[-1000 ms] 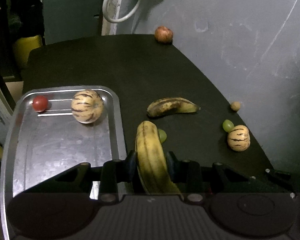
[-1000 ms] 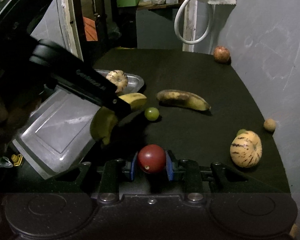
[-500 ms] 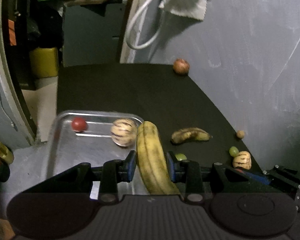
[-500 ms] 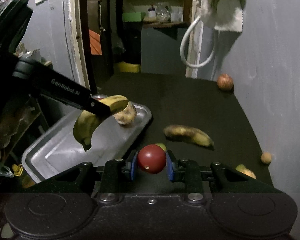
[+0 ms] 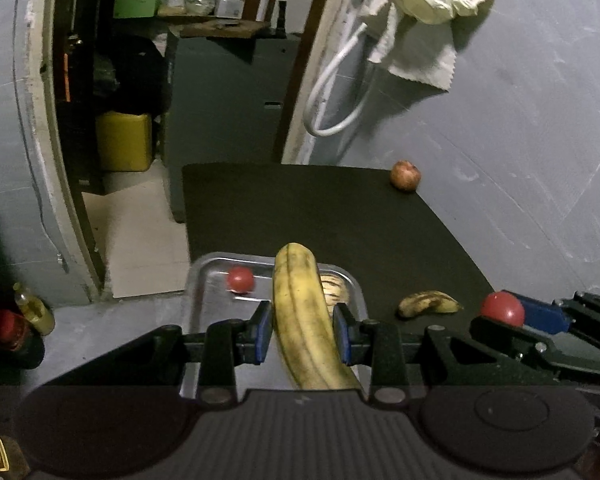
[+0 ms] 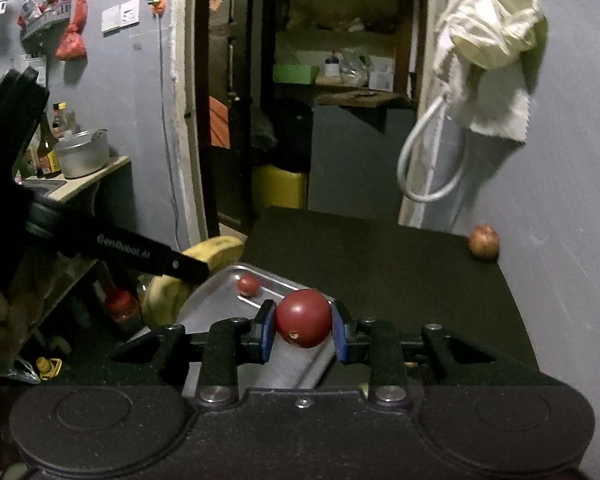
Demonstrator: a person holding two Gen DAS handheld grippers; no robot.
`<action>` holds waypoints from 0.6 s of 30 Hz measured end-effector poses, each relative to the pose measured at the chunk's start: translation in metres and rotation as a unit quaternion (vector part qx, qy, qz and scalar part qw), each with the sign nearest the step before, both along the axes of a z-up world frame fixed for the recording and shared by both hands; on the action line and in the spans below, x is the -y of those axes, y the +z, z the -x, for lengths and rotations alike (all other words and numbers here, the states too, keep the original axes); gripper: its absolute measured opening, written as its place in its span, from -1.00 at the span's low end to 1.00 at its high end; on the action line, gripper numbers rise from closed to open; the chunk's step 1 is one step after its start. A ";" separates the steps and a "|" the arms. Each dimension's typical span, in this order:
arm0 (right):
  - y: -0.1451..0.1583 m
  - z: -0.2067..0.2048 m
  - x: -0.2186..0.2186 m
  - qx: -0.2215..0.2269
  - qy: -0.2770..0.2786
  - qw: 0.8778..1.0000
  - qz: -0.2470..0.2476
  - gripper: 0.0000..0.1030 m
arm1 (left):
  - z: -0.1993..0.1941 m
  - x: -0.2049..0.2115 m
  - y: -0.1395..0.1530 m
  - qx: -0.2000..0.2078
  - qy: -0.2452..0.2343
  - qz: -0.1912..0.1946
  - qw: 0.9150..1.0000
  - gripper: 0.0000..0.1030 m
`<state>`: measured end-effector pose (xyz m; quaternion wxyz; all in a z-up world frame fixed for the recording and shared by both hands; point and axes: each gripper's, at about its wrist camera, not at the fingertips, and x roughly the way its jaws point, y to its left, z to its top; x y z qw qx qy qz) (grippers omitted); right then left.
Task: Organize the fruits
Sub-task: 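Carry the banana and the tomato over the silver tray with both tools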
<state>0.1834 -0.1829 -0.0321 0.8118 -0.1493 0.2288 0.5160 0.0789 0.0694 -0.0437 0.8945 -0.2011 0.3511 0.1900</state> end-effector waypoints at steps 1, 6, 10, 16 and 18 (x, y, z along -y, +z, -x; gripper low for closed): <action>0.002 0.001 -0.004 0.001 0.002 1.000 -0.001 -0.40 | 0.003 -0.003 0.000 0.001 0.001 0.000 1.000 -0.34; 0.006 0.006 -0.023 0.000 0.009 1.000 0.000 -0.40 | 0.013 -0.016 -0.003 -0.001 0.002 0.002 1.000 -0.33; -0.001 0.005 -0.037 -0.006 0.008 1.000 0.011 -0.40 | 0.011 -0.018 -0.017 -0.015 -0.016 -0.004 1.000 -0.34; -0.031 -0.001 -0.059 -0.029 -0.004 0.999 0.039 -0.40 | -0.003 -0.021 -0.052 -0.047 -0.047 -0.032 0.997 -0.33; -0.044 -0.004 -0.066 -0.034 -0.007 0.998 0.050 -0.40 | -0.010 -0.025 -0.063 -0.055 -0.056 -0.040 0.996 -0.33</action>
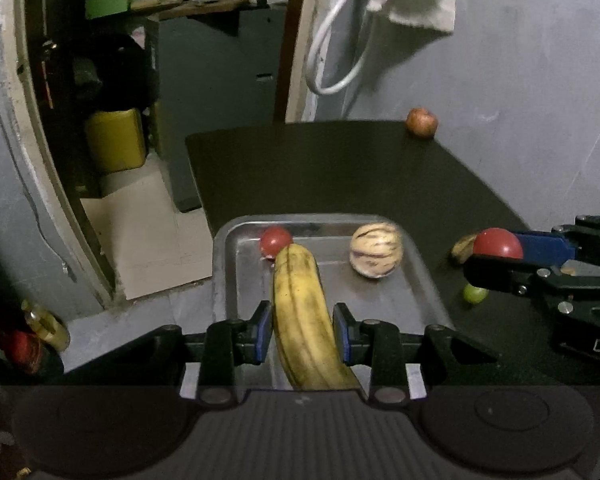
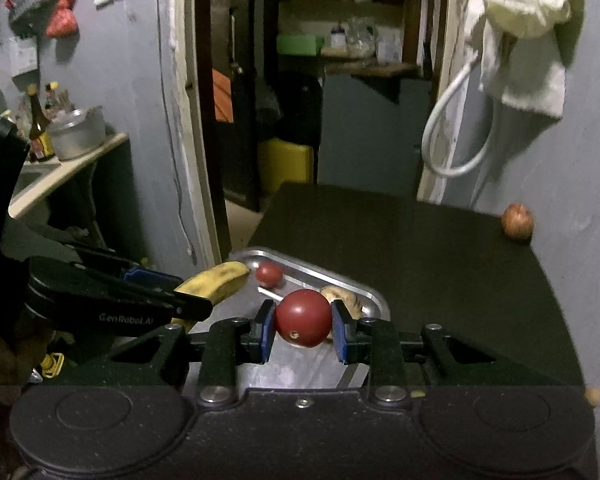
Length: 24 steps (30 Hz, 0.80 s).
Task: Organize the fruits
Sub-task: 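Carry the banana and the tomato over the silver tray with both tools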
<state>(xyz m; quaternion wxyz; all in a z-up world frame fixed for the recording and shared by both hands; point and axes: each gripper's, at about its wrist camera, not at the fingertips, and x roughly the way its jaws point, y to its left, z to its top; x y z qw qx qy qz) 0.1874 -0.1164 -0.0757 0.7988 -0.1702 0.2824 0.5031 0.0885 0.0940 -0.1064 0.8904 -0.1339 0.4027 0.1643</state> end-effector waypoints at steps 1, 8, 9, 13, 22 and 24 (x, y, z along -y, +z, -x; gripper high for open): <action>-0.006 -0.002 -0.004 -0.003 -0.002 1.000 0.005 -0.40 | -0.004 -0.003 -0.005 -0.004 -0.007 -0.005 1.000 -0.34; -0.050 -0.016 -0.033 -0.020 -0.011 0.999 0.041 -0.40 | -0.021 -0.023 -0.029 -0.027 -0.073 -0.006 0.997 -0.33; -0.055 -0.017 -0.037 -0.020 -0.011 0.999 0.045 -0.40 | -0.022 -0.024 -0.032 -0.030 -0.085 -0.009 0.996 -0.33; -0.067 -0.021 -0.051 -0.020 -0.013 0.998 0.056 -0.40 | -0.026 -0.028 -0.040 -0.033 -0.126 -0.019 0.991 -0.33; -0.088 -0.016 -0.066 -0.021 -0.015 0.996 0.085 -0.40 | -0.026 -0.039 -0.044 -0.027 -0.143 -0.006 0.989 -0.31; -0.091 -0.014 -0.068 -0.022 -0.016 0.996 0.088 -0.40 | -0.024 -0.041 -0.044 -0.025 -0.139 0.002 0.990 -0.31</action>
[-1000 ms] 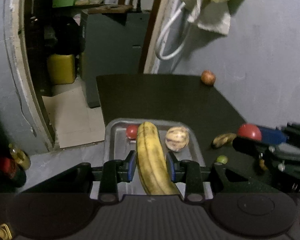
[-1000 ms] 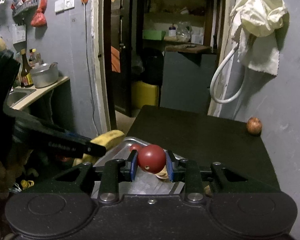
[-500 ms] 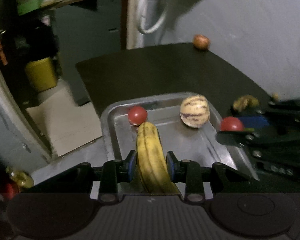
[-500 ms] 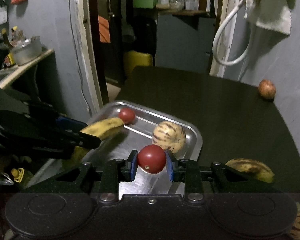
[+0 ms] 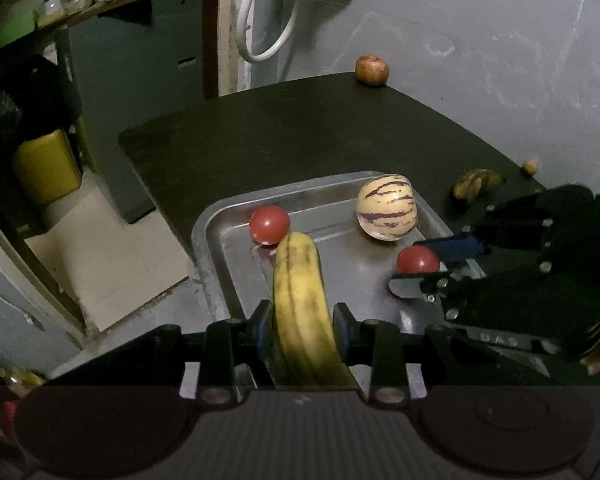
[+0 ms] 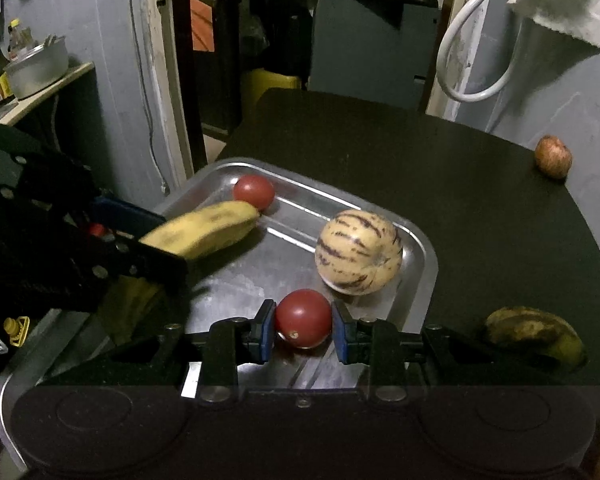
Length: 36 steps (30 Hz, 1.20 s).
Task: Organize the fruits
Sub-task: 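Carry the banana and the tomato over the silver tray with both tools, then open the right tool to drop the tomato while the left tool releases the banana into the tray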
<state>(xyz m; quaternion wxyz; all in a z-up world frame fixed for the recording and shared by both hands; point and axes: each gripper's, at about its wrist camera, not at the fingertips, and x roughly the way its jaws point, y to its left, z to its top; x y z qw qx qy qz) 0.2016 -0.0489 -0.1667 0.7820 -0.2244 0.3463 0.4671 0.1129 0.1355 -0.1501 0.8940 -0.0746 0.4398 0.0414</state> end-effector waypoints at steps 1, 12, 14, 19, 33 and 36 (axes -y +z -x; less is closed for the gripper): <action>-0.001 0.000 -0.001 -0.001 0.000 1.000 0.001 -0.40 | 0.001 -0.002 0.000 0.000 0.002 0.004 1.000 -0.31; -0.004 -0.003 0.002 -0.014 -0.008 1.000 -0.002 -0.37 | 0.000 -0.009 0.001 -0.001 0.026 0.029 0.999 -0.31; -0.004 -0.004 0.002 -0.019 -0.011 1.000 -0.004 -0.36 | -0.001 -0.009 0.002 -0.001 0.030 0.034 0.999 -0.31; -0.002 -0.005 0.005 -0.021 -0.015 1.000 -0.004 -0.32 | 0.000 -0.009 0.006 0.004 0.033 0.033 0.999 -0.31; 0.031 -0.003 0.022 -0.008 -0.029 0.999 -0.038 0.11 | 0.002 -0.007 0.024 0.023 0.047 0.031 0.998 -0.14; 0.045 -0.003 0.029 0.000 -0.038 0.998 -0.052 0.22 | 0.002 -0.007 0.031 0.032 0.055 0.030 0.998 0.11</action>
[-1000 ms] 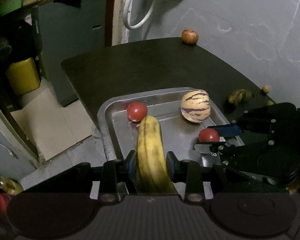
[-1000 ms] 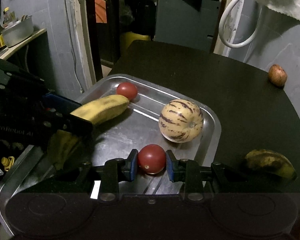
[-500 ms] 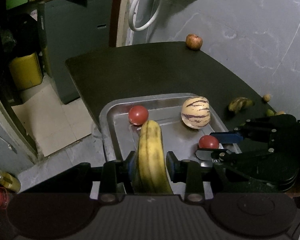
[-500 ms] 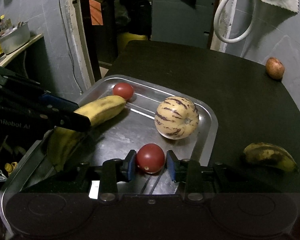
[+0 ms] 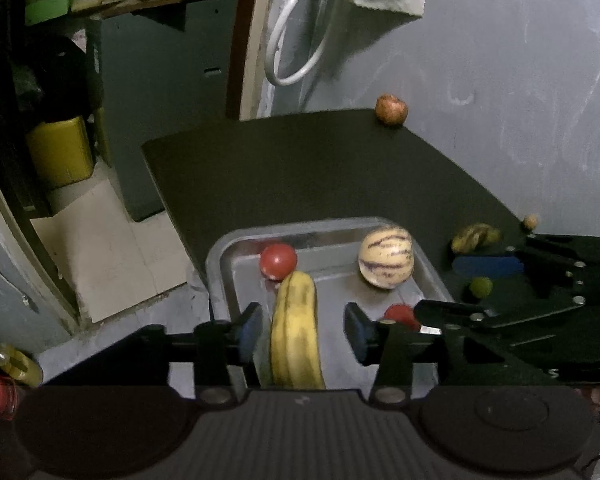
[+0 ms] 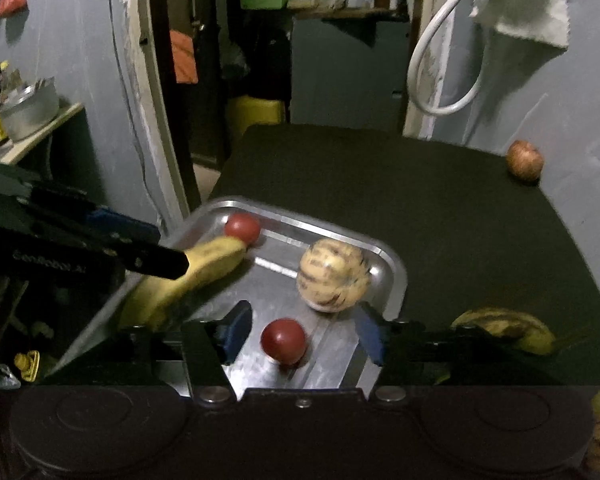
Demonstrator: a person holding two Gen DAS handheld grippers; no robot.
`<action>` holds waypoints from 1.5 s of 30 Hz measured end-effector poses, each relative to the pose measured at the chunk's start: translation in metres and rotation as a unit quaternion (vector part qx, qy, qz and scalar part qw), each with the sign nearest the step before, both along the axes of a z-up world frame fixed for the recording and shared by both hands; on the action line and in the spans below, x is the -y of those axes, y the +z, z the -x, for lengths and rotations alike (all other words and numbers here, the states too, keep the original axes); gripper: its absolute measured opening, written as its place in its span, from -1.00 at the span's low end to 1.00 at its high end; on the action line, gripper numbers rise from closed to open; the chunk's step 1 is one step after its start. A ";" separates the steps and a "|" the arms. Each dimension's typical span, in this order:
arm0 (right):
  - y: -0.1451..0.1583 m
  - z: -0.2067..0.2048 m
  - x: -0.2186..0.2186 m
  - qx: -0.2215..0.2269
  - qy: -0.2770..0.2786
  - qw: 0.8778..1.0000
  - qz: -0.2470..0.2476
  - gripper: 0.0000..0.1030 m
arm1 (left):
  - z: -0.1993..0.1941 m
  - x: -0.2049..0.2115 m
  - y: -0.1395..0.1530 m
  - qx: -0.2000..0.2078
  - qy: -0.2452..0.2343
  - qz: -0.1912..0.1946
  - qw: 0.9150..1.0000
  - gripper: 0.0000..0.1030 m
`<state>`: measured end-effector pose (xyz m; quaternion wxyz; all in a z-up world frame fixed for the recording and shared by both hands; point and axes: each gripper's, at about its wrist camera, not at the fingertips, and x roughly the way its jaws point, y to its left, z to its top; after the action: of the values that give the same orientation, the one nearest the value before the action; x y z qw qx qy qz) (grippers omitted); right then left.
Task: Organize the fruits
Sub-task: 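Open the right tool to drop the tomato while the left tool releases the banana into the tray, then move the right tool toward the striped pepino melon while the left tool approaches a green grape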
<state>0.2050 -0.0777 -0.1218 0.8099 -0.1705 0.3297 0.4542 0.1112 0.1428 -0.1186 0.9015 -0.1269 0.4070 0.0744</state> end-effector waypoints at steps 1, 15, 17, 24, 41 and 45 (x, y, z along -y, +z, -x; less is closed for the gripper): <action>0.004 -0.001 0.002 0.002 -0.002 1.000 -0.003 0.24 | 0.000 0.000 0.003 0.004 0.003 -0.001 1.000 0.14; 0.064 0.013 0.038 0.031 -0.036 0.998 -0.052 0.79 | 0.003 0.010 0.041 0.054 0.023 -0.007 0.998 0.87; 0.070 0.020 0.046 0.031 -0.042 0.997 -0.056 0.83 | 0.007 0.013 0.047 0.063 0.026 -0.007 0.998 0.92; 0.077 0.050 0.085 0.024 -0.076 0.996 -0.042 0.86 | 0.022 0.030 0.059 0.079 -0.010 0.005 0.997 0.95; 0.087 0.087 0.179 0.056 -0.265 0.963 0.006 0.89 | 0.005 0.106 0.037 0.080 -0.188 0.057 0.977 0.94; 0.087 0.088 0.198 0.055 -0.296 0.954 0.006 0.91 | -0.008 0.125 0.035 0.076 -0.207 0.054 0.974 0.94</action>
<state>0.1173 -0.2758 -0.0352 0.9237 -0.0949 0.3235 0.1817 0.1190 0.0179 -0.0841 0.9172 -0.0939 0.3584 -0.1462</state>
